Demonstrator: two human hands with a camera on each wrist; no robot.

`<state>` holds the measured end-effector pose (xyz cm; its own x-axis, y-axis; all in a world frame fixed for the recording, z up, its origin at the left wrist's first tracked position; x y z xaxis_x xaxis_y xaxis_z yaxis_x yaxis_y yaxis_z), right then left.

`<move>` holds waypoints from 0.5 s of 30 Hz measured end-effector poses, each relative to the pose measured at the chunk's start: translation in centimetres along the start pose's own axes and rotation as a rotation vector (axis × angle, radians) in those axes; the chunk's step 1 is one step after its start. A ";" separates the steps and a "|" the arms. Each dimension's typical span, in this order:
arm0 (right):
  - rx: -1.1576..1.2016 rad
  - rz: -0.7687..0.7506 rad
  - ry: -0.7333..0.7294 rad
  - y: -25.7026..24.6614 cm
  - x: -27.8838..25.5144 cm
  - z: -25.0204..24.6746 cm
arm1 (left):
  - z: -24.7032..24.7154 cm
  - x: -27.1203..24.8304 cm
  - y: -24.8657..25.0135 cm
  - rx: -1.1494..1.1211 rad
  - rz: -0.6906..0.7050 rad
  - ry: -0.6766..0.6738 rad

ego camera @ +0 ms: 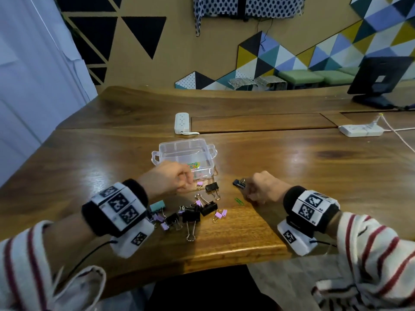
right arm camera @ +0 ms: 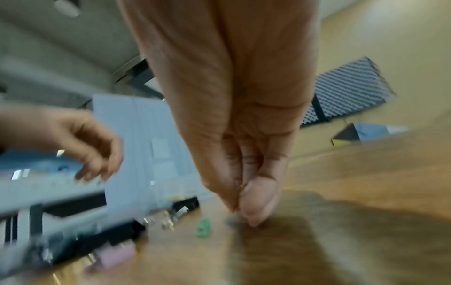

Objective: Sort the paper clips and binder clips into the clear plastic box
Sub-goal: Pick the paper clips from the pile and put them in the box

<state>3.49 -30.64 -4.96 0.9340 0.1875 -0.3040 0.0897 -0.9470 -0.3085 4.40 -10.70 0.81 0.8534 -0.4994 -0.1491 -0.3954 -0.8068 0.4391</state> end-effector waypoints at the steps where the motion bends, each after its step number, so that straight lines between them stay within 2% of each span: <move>1: 0.088 -0.005 -0.014 -0.2 0.1 0.1 | -0.3 -0.9 -0.6 -0.015 0.002 0.022; 4: 0.235 -0.014 -0.018 -1.2 0.1 0.1 | 1.0 -3.5 -1.8 0.012 -0.011 -0.016; 9: 0.242 -0.033 0.000 -1.8 0.3 0.5 | 5.6 -5.2 -1.6 0.145 0.011 -0.112; 12: 0.213 -0.052 0.048 -1.6 0.4 0.6 | 6.4 -4.6 -1.2 0.196 -0.012 -0.075; 15: 0.199 -0.005 0.079 -0.9 0.2 0.4 | 6.0 -3.9 -0.4 0.178 0.007 -0.047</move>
<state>3.50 -29.63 -5.08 0.9587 0.1640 -0.2326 0.0322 -0.8746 -0.4838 -0.85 -10.31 -4.14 0.8351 -0.5164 -0.1898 -0.4590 -0.8441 0.2772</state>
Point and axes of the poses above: each hand's wrist, its own x-axis towards the middle knuckle, its own z-axis out of the palm, y = z × x, the point moved 9 cm from there along x, towards the middle knuckle, and after that the axes turned 2 degrees about -z, right-handed, at the moved point
